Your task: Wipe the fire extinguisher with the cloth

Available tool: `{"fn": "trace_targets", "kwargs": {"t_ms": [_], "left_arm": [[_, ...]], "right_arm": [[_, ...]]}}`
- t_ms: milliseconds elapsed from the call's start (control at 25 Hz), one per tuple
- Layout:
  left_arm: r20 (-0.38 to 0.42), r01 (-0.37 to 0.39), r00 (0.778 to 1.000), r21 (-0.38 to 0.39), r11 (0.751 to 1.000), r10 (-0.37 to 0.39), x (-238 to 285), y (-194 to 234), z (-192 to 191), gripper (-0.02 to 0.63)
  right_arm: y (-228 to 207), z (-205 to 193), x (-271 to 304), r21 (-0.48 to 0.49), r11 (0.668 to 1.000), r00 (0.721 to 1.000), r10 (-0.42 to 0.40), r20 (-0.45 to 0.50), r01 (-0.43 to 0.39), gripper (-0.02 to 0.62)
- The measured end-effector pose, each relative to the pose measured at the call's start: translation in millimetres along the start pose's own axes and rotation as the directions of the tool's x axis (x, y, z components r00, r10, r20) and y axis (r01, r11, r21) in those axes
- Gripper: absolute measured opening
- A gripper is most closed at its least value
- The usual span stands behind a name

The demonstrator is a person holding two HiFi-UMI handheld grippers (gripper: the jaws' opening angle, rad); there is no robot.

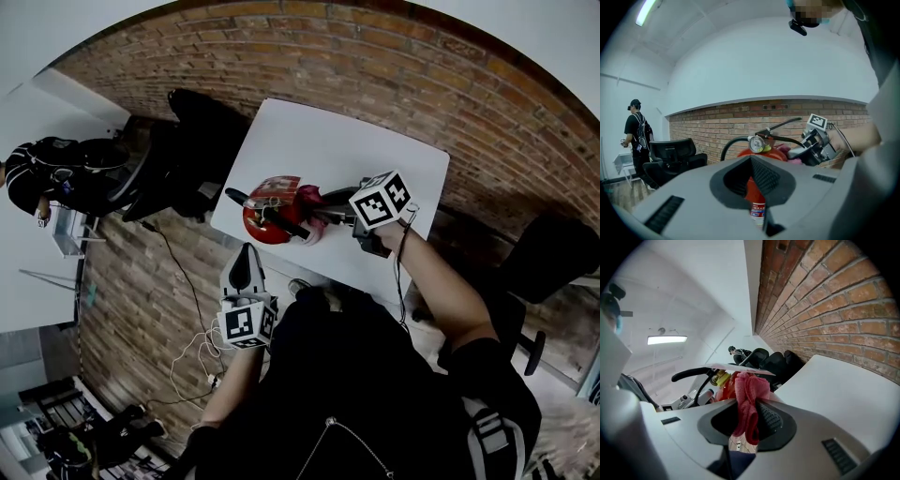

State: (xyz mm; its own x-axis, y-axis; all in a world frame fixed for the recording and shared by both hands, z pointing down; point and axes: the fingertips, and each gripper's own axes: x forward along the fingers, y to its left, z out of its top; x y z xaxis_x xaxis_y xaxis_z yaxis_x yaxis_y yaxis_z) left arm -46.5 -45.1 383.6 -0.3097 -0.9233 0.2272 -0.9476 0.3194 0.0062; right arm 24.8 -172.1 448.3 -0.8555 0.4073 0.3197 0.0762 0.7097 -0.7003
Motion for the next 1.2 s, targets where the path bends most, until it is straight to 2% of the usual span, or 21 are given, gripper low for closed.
{"fn": "trace_targets", "kwargs": {"t_ms": [280,440,600,720,840,960,1080,1200], "left_arm": [[0.008,0.033,0.999,0.011,0.999,-0.033,-1.2,-4.4,2.5,0.029],[0.005,0.054,0.999,0.029,0.998,-0.054,-2.3,-9.9,3.3,0.03],[0.002,0.075,0.997,0.039,0.996,-0.075,-2.5,-13.2,4.4,0.031],[-0.003,0.088,0.996,0.049,0.995,-0.088,-2.2,-13.5,4.8,0.03],[-0.011,0.101,0.995,0.058,0.993,-0.101,-1.8,-15.1,5.2,0.03],[-0.019,0.122,0.992,0.067,0.99,-0.121,0.5,-17.8,4.2,0.031],[-0.032,0.134,0.991,0.07,0.988,-0.132,2.7,-18.7,-0.1,0.031],[-0.05,0.143,0.989,0.073,0.987,-0.14,5.6,-18.0,-4.0,0.031]], "right_arm": [[22.6,13.7,-11.1,0.003,1.0,0.998,0.023,0.061,-0.023,0.106],[34.6,21.6,-19.9,0.042,0.996,0.989,0.071,0.127,-0.077,0.106],[42.5,31.2,-35.5,0.096,0.983,0.963,0.133,0.235,-0.159,0.106],[38.4,30.8,-51.1,0.141,0.97,0.937,0.145,0.317,-0.198,0.106],[17.9,13.6,-61.9,0.192,0.966,0.933,0.1,0.345,-0.174,0.106],[-19.1,-19.2,-60.1,0.262,0.958,0.948,0.029,0.316,-0.116,0.106],[-56.7,-57.6,-48.5,0.349,0.935,0.964,-0.032,0.263,-0.064,0.106],[-84.6,-90.4,-33.9,0.424,0.904,0.972,-0.053,0.231,-0.051,0.106]]}}
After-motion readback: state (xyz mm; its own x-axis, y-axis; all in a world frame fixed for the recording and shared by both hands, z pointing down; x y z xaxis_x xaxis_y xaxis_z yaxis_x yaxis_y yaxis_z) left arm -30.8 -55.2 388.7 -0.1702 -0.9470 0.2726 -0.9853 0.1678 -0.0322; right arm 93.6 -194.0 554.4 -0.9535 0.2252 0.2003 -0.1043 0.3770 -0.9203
